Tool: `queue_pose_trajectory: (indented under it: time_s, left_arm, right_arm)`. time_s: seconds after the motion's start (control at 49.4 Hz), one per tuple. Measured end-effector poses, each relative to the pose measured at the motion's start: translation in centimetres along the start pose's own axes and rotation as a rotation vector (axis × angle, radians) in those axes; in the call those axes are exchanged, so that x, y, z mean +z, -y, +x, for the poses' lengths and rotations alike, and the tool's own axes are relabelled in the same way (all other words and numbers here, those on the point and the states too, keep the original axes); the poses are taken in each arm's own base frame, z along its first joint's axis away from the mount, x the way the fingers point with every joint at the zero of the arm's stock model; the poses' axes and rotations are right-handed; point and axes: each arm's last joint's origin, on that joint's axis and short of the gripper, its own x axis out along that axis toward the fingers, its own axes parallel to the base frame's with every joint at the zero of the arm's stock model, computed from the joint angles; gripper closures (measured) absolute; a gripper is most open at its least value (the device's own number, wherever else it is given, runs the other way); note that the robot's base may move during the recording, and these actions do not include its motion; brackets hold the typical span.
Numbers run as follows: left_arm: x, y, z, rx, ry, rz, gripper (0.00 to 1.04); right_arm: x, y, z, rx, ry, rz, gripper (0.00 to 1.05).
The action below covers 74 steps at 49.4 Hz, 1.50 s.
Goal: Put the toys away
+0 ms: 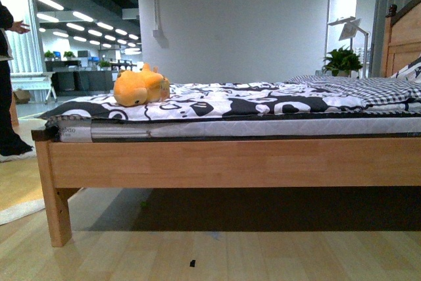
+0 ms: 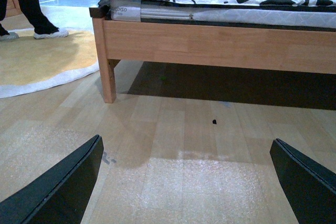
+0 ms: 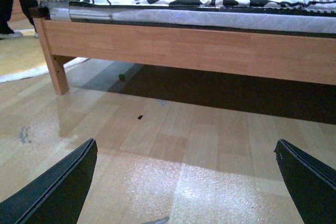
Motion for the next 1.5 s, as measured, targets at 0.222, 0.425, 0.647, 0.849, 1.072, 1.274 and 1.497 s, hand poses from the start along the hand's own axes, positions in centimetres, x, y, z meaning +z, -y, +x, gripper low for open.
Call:
queue_pose_trajectory:
  time_s: [0.222, 0.425, 0.647, 0.849, 1.072, 1.274, 1.497]
  left_arm:
    - [0.0, 0.0, 0.0, 0.0, 0.0, 0.0, 0.06]
    - [0.0, 0.0, 0.0, 0.0, 0.0, 0.0, 0.06]
    - [0.0, 0.0, 0.0, 0.0, 0.0, 0.0, 0.06]
    - [0.0, 0.0, 0.0, 0.0, 0.0, 0.0, 0.06]
    - [0.0, 0.0, 0.0, 0.0, 0.0, 0.0, 0.06]
    - [0.0, 0.0, 0.0, 0.0, 0.0, 0.0, 0.06]
    - [0.0, 0.0, 0.0, 0.0, 0.0, 0.0, 0.06]
  right_arm:
    - [0.0, 0.0, 0.0, 0.0, 0.0, 0.0, 0.0]
    - [0.0, 0.0, 0.0, 0.0, 0.0, 0.0, 0.0]
    - [0.0, 0.0, 0.0, 0.0, 0.0, 0.0, 0.0]
    - [0.0, 0.0, 0.0, 0.0, 0.0, 0.0, 0.0]
    - [0.0, 0.0, 0.0, -0.001, 0.0, 0.0, 0.0]
    - [0.0, 0.01, 0.0, -0.002, 0.0, 0.0, 0.0]
    - [0.0, 0.01, 0.0, -0.002, 0.0, 0.0, 0.0]
